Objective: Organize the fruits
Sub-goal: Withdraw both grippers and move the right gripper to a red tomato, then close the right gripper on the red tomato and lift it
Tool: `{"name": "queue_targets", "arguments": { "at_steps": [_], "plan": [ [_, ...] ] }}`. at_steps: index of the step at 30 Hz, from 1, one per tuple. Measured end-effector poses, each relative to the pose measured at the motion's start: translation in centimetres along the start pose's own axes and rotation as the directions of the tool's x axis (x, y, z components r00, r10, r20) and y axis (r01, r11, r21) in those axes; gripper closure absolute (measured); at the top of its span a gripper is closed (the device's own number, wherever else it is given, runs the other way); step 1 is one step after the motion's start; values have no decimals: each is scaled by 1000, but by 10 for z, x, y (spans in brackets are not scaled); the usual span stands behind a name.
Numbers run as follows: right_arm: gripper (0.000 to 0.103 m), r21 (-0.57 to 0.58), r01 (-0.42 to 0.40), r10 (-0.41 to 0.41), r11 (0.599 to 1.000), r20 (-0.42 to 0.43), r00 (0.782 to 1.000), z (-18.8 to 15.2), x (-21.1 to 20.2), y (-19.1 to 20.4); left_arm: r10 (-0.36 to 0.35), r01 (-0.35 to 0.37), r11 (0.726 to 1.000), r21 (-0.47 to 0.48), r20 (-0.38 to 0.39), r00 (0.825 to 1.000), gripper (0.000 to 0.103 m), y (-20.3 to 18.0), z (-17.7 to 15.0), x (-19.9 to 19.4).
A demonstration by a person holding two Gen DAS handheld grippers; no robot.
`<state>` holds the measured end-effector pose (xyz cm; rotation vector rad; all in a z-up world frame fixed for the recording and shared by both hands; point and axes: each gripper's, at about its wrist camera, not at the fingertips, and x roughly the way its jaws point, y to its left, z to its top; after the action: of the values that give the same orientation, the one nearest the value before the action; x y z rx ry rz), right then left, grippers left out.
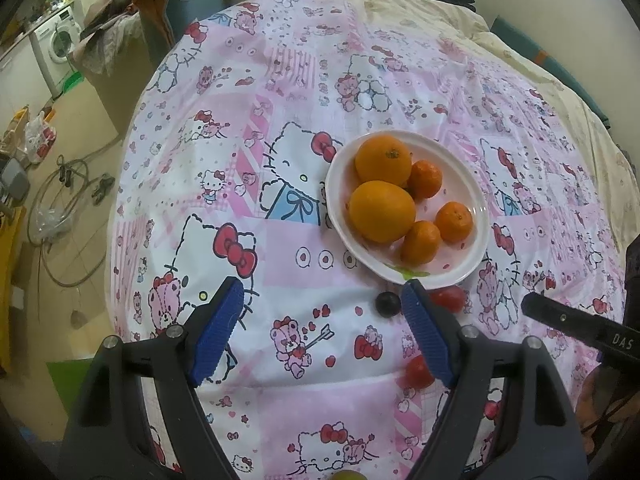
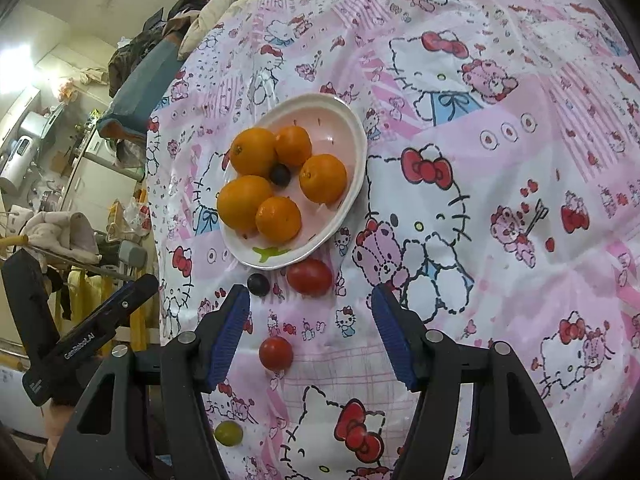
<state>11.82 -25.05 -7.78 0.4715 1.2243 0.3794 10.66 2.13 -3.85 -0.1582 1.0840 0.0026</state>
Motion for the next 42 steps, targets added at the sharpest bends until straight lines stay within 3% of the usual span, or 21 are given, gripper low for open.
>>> {"name": "queue_targets", "arguments": {
  "at_steps": [10,14,18,21,23,26,42],
  "plan": [
    [37,18,-21,23,1000,-102,995,-3,37,3,18,-21,997,-78,-33,999,25,17,6,9],
    [37,-69,77,-84,995,-106,991,0,58,17,14,-16,998,-63,-34,999,25,16,5,10],
    [37,-190,184,-204,964,-92,975,5,83,32,20,-22,999,-30,-44,999,25,11,3,14],
    [36,-215,223,-246,951,-87,965,9,93,35,15,-15,1000,-7,-48,999,25,8,0,16],
    [48,-247,257,-283,934,-77,956,9,96,38,25,-24,1000,15,-51,998,25,5,-2,18],
    [63,-267,235,-264,934,-77,962,9,92,41,25,-24,999,23,-55,998,25,3,-3,19],
    [63,-151,116,-126,982,-57,990,2,43,15,29,-26,999,45,-72,997,25,-12,-3,31]
  ]
}}
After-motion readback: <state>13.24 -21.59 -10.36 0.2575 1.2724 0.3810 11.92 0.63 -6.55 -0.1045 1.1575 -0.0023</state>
